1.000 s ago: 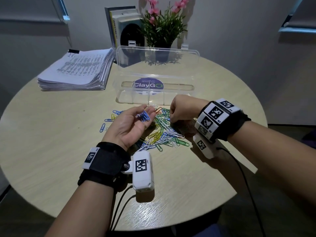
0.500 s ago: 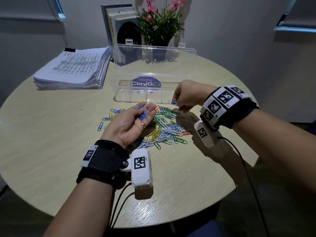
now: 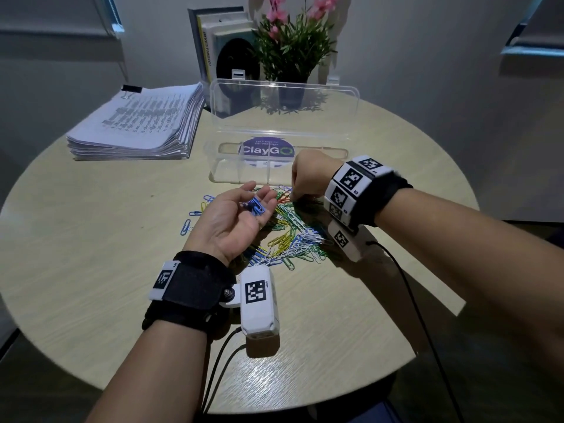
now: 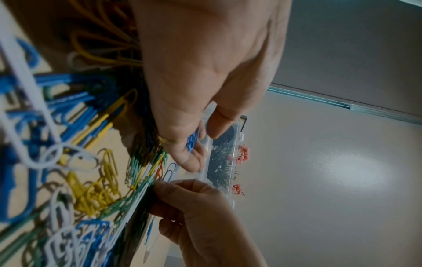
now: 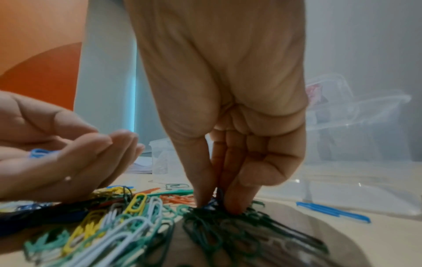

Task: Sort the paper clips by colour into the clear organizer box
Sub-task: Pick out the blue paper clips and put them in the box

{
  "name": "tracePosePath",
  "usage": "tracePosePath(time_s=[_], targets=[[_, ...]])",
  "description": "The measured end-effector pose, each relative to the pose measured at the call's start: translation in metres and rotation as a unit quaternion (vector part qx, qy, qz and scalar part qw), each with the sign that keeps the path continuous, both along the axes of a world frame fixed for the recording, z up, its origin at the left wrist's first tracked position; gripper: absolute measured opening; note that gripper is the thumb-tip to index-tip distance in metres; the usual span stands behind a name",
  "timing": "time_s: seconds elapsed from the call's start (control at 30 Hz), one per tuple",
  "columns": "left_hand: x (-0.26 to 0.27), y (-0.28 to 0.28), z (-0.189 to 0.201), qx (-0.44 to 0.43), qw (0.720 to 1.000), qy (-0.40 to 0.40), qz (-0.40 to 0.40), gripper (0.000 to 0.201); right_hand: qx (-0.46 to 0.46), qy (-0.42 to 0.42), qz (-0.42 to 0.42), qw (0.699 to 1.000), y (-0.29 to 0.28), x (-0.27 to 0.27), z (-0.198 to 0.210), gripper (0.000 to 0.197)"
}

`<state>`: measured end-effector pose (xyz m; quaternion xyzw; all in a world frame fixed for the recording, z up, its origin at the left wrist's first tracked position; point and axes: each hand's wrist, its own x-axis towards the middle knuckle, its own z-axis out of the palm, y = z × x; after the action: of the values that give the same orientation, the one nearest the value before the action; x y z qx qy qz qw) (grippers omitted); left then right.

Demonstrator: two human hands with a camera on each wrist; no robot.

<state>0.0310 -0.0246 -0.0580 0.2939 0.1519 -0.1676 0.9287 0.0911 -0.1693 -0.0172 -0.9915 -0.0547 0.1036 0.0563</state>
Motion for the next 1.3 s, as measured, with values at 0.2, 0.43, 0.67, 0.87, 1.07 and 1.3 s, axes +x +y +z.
tracePosePath(time_s=[0.2,0.43,0.67,0.87,1.07,1.3], targets=[[0.001,0.000,-0.001,0.002,1.000,-0.002,0.000,0.021,0.008,0.025,0.000,1.000,-0.001,-0.002,0.000,0.024],[0.002,0.000,0.001,0.032,0.999,-0.003,-0.022,0.016,0.168,0.078,-0.027,0.982,-0.019,-0.002,0.007,0.010],[0.000,-0.002,0.002,0.027,0.999,-0.009,-0.043,0.024,0.315,0.107,-0.011,0.943,-0.008,-0.014,0.027,0.015],[0.000,-0.001,0.001,0.007,0.999,-0.004,-0.034,0.045,0.340,0.099,0.007,0.935,0.009,-0.025,0.034,0.010],[-0.001,-0.002,0.002,0.027,0.999,-0.003,-0.035,0.039,0.104,-0.008,-0.046,0.993,-0.027,-0.015,0.028,0.015],[-0.004,-0.006,0.003,0.042,0.998,-0.003,-0.042,0.035,-0.133,-0.003,0.004,0.991,-0.039,-0.016,0.006,0.024]])
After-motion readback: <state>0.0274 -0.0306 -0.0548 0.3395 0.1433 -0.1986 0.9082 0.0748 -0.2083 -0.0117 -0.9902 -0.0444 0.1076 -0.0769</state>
